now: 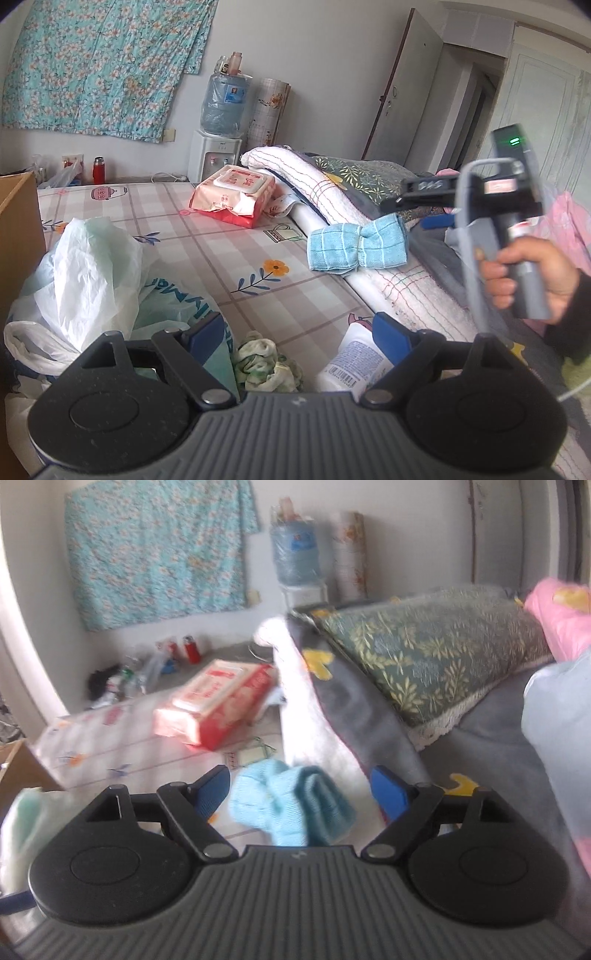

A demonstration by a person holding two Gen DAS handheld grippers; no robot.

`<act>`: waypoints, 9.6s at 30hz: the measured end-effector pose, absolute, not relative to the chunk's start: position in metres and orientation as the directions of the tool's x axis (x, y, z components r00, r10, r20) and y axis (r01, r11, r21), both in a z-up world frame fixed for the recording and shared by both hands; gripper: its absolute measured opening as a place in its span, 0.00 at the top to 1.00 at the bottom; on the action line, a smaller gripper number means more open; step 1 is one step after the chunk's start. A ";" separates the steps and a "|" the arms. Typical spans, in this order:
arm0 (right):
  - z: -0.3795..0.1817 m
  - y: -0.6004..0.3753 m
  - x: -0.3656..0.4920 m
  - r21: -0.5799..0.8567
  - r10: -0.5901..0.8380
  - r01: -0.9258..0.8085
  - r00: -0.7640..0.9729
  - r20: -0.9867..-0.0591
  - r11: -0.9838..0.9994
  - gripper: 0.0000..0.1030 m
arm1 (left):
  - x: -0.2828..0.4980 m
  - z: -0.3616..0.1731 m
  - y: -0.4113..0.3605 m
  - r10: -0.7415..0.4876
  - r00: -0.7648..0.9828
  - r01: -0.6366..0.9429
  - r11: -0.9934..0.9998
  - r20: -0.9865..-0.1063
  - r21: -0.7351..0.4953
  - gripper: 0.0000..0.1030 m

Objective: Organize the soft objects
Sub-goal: 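Close the right gripper on the light-blue tied towel, then lift the towel with the right gripper and carry it over the box, then lower the towel into the box and open the right gripper, then move both grippers back to the white yogurt cup on the bed, then close the right gripper on the rim of the white yogurt cup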

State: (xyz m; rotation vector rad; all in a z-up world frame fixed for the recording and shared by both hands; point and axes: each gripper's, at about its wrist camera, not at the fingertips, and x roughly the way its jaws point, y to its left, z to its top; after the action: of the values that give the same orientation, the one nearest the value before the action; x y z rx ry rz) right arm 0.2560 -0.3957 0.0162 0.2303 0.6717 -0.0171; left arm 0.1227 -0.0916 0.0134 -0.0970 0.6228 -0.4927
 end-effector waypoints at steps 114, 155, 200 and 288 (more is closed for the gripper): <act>-0.061 -0.274 0.044 0.801 0.588 0.042 0.657 -0.473 0.597 0.70 | 0.047 -0.010 -0.045 -0.635 0.486 0.488 0.767 -0.601 -0.416 0.67; 0.024 0.149 0.272 0.774 0.834 -0.314 0.163 -0.527 0.550 0.67 | 0.120 0.061 0.254 0.083 0.674 -0.171 0.984 -0.734 -0.046 0.56; 0.060 -0.073 0.192 0.755 0.837 -0.403 0.425 -0.346 0.517 0.51 | 0.162 0.070 0.231 0.260 0.572 -0.144 0.966 -0.778 0.217 0.38; -0.004 -0.284 0.151 0.638 0.603 -0.168 0.566 -0.562 0.752 0.52 | 0.059 -0.033 -0.114 -0.446 0.639 0.440 0.880 -0.627 -0.177 0.53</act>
State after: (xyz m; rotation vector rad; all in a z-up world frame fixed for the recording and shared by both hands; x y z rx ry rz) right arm 0.1510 -0.2836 -0.0045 0.5659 0.8569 0.4828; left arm 0.0595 -0.1144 -0.0331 -0.0078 0.7180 -0.5056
